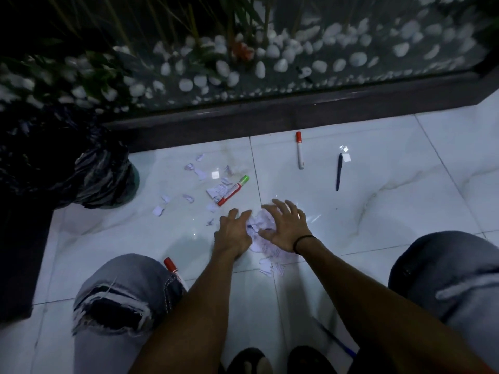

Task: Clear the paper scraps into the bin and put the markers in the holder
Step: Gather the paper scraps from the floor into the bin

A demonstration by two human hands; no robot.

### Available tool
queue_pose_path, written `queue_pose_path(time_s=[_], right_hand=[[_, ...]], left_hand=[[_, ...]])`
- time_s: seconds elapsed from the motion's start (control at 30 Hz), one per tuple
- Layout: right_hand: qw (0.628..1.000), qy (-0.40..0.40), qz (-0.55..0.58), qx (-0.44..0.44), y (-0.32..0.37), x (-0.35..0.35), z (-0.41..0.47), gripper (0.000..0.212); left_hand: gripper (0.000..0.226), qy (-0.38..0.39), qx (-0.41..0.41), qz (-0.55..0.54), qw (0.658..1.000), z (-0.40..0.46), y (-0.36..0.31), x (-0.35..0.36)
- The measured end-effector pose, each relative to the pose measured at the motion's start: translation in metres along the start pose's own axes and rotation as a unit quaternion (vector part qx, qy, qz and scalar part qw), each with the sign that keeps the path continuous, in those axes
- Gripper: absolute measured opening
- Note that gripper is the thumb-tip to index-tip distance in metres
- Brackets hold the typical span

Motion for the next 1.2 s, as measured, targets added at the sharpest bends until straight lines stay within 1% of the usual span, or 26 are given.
queue_pose_path(time_s=[0.03,0.07,0.1,0.17,0.23,0.3,0.33,0.43,0.53,0.63,0.73,0.83,0.9,0.97,1.07,1.2], right_hand=[[1.0,-0.002,-0.001,0.02,-0.004,-0.001,-0.006,0.098],[0.999,0.008,-0.009,0.042,-0.007,0.0,-0.014,0.115],[0.997,0.03,-0.015,0.065,-0.012,0.002,-0.019,0.129],[0.99,0.083,-0.016,0.11,-0.02,0.003,-0.028,0.148],[0.984,0.118,-0.015,0.135,-0.025,0.004,-0.034,0.158],[0.979,0.144,-0.017,0.141,-0.026,0.008,-0.037,0.164],[0.978,0.153,-0.026,0.137,-0.025,0.014,-0.038,0.167],[0.977,0.147,-0.087,0.128,-0.022,0.03,-0.044,0.173],[0.975,0.113,-0.137,0.132,-0.02,0.039,-0.046,0.168],[0.985,0.081,-0.092,0.125,-0.016,0.036,-0.039,0.161],[0.991,0.036,-0.025,0.126,-0.015,0.027,-0.03,0.155],[0.992,0.033,-0.019,0.123,-0.017,0.026,-0.019,0.147],[0.989,0.041,0.037,0.136,-0.021,0.028,-0.017,0.139],[0.988,0.033,0.078,0.131,-0.021,0.029,-0.018,0.123],[0.985,0.0,0.129,0.116,-0.018,0.025,-0.022,0.089],[0.982,-0.007,0.145,0.118,-0.011,0.022,-0.023,0.057]], left_hand=[[0.065,0.013,0.02,0.005,1.0,0.0,-0.004,0.002],[0.067,0.024,0.034,0.018,0.999,-0.001,-0.007,0.0],[0.075,0.032,0.04,0.041,0.998,-0.003,-0.01,-0.004],[0.102,0.052,0.036,0.104,0.993,-0.005,-0.011,-0.014],[0.127,0.088,0.021,0.14,0.986,-0.006,-0.007,-0.02],[0.141,0.131,0.008,0.148,0.98,-0.009,-0.003,-0.017],[0.145,0.14,0.006,0.156,0.978,-0.011,-0.002,-0.011],[0.155,0.116,0.004,0.188,0.975,-0.016,-0.002,0.007],[0.157,0.08,0.011,0.193,0.978,-0.021,0.0,0.025],[0.154,0.047,0.014,0.157,0.986,-0.021,-0.005,0.035],[0.136,0.024,0.02,0.091,0.995,-0.01,-0.016,0.034],[0.117,0.014,0.034,0.06,0.998,0.002,-0.023,0.031],[0.103,0.011,0.037,0.047,0.998,0.003,-0.027,0.033],[0.086,0.0,0.038,0.019,0.999,0.003,-0.029,0.036],[0.066,-0.029,0.049,-0.012,0.998,-0.002,-0.032,0.039],[0.058,-0.04,0.061,-0.059,0.996,-0.007,-0.032,0.036]])
Point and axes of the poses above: each hand's wrist, its own z-axis towards the middle knuckle, its own x-axis out of the palm, y = z × x, the point moved 3 cm from there along z, towards the middle knuckle, and after that the axes turned 9 degrees about y, right-handed, at the moved point
